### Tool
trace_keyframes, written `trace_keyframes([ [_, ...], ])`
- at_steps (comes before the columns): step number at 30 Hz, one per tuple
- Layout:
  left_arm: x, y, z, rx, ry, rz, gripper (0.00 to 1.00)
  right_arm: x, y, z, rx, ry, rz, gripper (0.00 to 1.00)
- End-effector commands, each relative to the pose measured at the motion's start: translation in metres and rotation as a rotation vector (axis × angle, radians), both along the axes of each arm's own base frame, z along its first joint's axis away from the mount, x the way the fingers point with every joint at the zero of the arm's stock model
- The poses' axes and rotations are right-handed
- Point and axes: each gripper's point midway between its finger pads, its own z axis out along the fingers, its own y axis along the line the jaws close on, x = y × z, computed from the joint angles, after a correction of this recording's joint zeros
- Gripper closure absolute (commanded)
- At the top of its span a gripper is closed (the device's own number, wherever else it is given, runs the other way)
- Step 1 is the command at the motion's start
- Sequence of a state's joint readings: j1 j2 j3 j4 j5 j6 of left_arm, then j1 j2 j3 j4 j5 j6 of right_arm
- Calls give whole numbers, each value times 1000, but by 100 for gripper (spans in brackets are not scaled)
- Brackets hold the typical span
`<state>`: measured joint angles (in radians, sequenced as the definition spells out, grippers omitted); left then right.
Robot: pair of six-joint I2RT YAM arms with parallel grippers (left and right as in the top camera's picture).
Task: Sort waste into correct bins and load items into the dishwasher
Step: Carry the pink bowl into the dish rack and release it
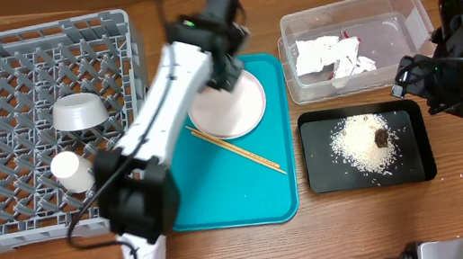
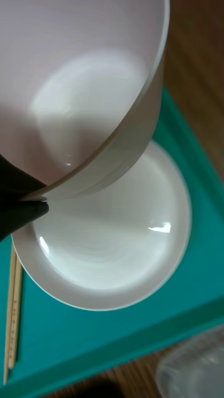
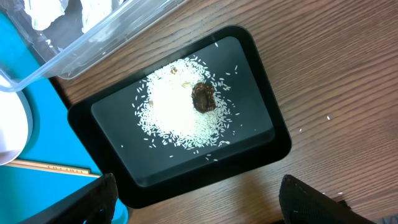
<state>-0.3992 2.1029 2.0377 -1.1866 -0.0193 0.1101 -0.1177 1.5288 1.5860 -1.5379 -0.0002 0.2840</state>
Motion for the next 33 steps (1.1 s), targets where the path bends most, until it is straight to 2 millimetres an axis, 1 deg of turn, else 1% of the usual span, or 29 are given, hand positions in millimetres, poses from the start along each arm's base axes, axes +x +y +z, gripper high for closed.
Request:
trace_keyframes([
  [1,14,30,76,-210,-117,79,96,3,-1,10,-4,-38,0,15],
  [4,22,56,91,-333,-125,91,96,4,-1,10,-4,-39,0,15],
  [8,27,86,102,-517,-112,78,96,3,-1,10,-4,-38,0,15],
  [13,33,131,115,-714,-140,76,96,3,-1,10,-4,-37,0,15],
  [14,36,144,115,-762,-145,82,96,3,-1,10,-4,-36,-1,15],
  [15,38,152,113,-790,-145,89,96,3,-1,10,-4,-37,-1,15],
  [20,48,179,103,-938,-147,97,96,2,-1,10,-3,-33,0,15],
  [24,60,200,93,-1062,-170,92,96,2,-1,10,-3,-31,-1,15],
  [28,70,218,86,-1155,-216,60,96,2,-1,10,-3,-31,0,15],
  [31,76,225,81,-1208,-244,29,96,2,-1,10,-3,-31,-1,15],
  [33,80,229,73,-1225,-253,19,96,2,-1,10,-3,-31,-1,15],
])
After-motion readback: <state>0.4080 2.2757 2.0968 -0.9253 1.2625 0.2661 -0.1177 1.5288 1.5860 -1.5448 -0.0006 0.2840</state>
